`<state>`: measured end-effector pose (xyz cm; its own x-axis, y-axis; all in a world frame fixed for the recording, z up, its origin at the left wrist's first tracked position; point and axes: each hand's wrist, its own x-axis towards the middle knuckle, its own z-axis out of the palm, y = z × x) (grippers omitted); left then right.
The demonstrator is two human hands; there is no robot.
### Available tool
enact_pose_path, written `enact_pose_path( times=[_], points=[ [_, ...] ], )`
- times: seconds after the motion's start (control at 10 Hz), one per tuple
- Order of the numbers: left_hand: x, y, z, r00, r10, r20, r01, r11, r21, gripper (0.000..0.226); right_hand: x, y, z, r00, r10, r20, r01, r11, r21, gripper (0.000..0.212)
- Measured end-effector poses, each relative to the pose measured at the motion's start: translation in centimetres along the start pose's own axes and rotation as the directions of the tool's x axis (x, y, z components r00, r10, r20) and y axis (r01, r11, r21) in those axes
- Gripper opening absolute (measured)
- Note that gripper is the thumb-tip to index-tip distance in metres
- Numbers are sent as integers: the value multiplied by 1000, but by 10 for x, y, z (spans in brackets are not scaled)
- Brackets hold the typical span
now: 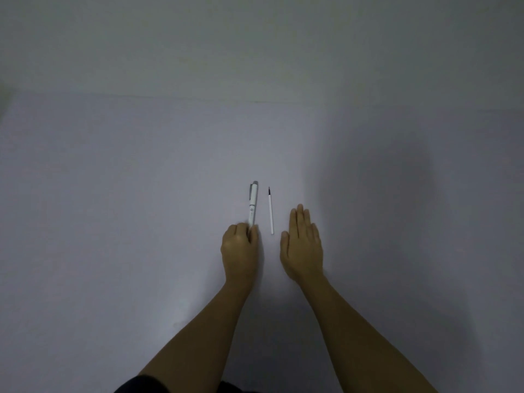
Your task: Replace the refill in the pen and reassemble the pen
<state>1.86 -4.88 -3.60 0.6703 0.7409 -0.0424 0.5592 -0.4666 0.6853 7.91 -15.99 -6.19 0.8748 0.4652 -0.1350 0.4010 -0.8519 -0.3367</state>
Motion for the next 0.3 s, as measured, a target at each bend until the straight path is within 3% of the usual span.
enact_pose_path(
  times=[0.2, 0.3],
  points=[
    [-2, -8, 5, 998, 58, -34, -58, 998, -3, 17, 2, 3, 2, 1000, -22, 1, 22, 1000, 3, 57],
    [-4, -7, 6, 999, 41, -23, -42, 999, -14, 22, 2, 3, 1, 1000, -11, 10, 10, 995, 100, 63]
  ],
)
